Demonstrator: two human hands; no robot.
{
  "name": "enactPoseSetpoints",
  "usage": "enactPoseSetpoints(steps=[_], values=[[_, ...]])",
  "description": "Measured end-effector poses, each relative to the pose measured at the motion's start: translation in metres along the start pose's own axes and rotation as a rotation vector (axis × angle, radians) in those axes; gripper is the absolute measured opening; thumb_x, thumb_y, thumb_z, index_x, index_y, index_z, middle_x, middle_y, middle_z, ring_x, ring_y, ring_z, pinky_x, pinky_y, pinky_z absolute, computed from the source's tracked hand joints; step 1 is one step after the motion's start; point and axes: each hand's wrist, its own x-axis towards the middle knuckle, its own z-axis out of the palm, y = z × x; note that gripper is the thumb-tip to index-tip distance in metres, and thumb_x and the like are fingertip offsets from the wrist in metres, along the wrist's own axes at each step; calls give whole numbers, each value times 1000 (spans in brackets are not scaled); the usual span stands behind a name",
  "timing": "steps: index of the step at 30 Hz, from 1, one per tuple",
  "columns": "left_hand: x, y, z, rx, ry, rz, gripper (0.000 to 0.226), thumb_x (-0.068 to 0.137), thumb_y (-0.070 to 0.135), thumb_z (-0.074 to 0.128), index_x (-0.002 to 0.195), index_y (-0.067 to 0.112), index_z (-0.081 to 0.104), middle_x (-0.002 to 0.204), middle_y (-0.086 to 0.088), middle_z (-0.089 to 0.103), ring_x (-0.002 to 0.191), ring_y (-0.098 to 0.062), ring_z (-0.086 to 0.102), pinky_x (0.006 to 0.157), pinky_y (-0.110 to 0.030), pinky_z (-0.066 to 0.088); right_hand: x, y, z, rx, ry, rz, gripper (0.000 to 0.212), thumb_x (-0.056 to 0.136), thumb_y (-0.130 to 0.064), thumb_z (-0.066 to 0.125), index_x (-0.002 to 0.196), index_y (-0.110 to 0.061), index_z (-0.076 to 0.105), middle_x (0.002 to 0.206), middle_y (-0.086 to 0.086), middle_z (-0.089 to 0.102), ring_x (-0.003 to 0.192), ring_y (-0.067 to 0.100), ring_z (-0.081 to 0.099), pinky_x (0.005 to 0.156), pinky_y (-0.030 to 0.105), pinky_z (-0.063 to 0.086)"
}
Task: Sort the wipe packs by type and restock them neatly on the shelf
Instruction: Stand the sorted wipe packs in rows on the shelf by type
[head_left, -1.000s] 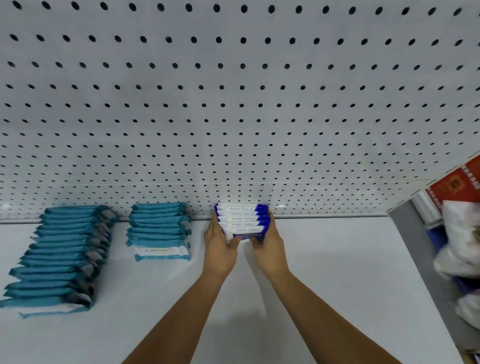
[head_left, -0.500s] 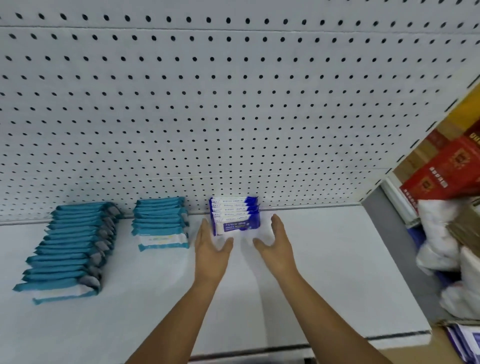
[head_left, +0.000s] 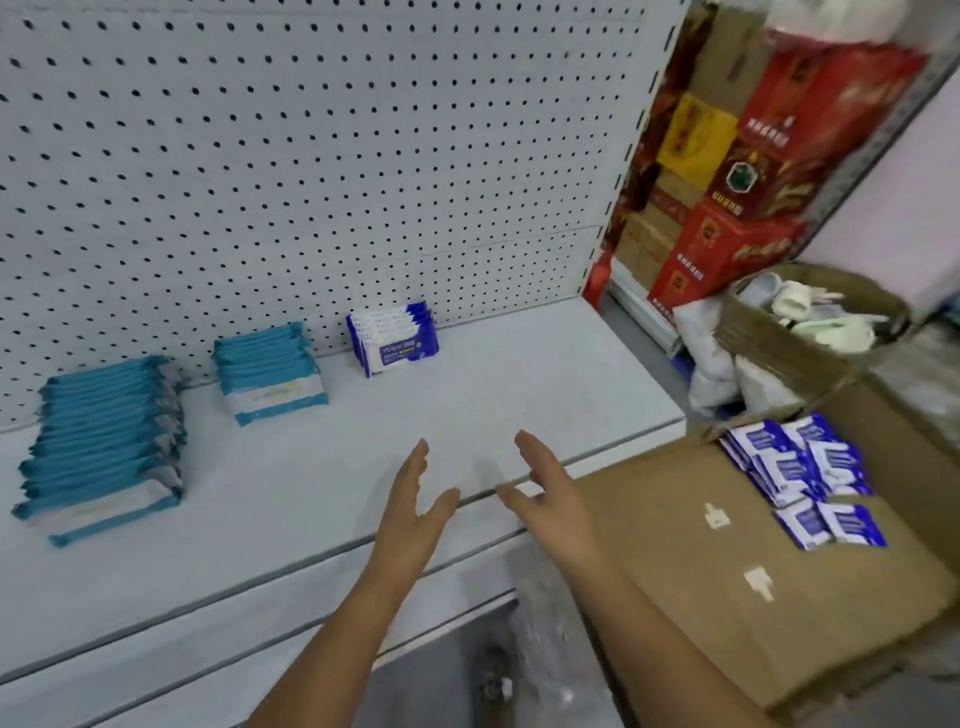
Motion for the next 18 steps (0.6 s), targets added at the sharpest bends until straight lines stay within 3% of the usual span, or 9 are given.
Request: enactPoseSetpoints(steps=[2, 5, 6, 10, 12, 14, 18], values=[[-17, 2, 14, -3, -56, -6, 62, 97, 29, 63, 150, 40, 33, 150, 19, 36, 135, -4, 36, 115, -31, 31, -27, 8, -16, 42, 35, 42, 65, 94, -19, 66, 151, -27, 35, 153, -14, 39, 135, 6, 41, 117, 30, 33], [-41, 6, 37, 0, -93, 10, 53, 97, 24, 62, 145, 38, 42, 146, 19, 44, 131, -1, 41, 115, -30, 33, -65, 15, -41, 110, 90, 93, 63, 95, -11, 63, 150, -22, 35, 147, -16, 39, 133, 3, 39, 95, 1, 38], [-47, 8, 45, -13, -110, 2, 53, 98, 23, 62, 145, 37, 43, 146, 19, 45, 131, -1, 41, 113, -28, 32, -74, 18, -51, 100, 111, 103, 62, 95, -10, 63, 150, -21, 35, 143, -16, 40, 131, 4, 40, 90, -1, 38], [-71, 17, 88, -21, -174, 16, 54, 98, 19, 60, 146, 36, 42, 143, 19, 47, 127, 3, 44, 111, -23, 32, -107, 44, -94, -12, 189, 124, 65, 93, -18, 66, 151, -24, 36, 142, -18, 40, 131, 10, 42, 106, 24, 39], [-82, 23, 117, -17, -218, 41, 50, 98, 19, 61, 138, 43, 42, 133, 26, 49, 114, 19, 47, 103, -10, 37, -124, 57, -119, 14, 212, 133, 66, 93, -14, 65, 151, -25, 36, 144, -18, 39, 133, 10, 41, 109, 27, 38], [-93, 27, 150, -15, -277, 53, 50, 97, 18, 61, 137, 42, 44, 130, 28, 49, 107, 27, 47, 86, 2, 38, -142, 71, -148, 44, 242, 140, 66, 92, -12, 64, 151, -26, 37, 149, -16, 40, 135, 9, 40, 108, 24, 36], [-110, 27, 227, -9, -346, 35, 51, 97, 16, 61, 143, 34, 47, 141, 14, 51, 123, 7, 49, 95, -12, 41, -173, 109, -217, 124, 317, 159, 67, 90, -9, 66, 149, -25, 39, 149, -13, 43, 136, 12, 42, 104, 22, 36]])
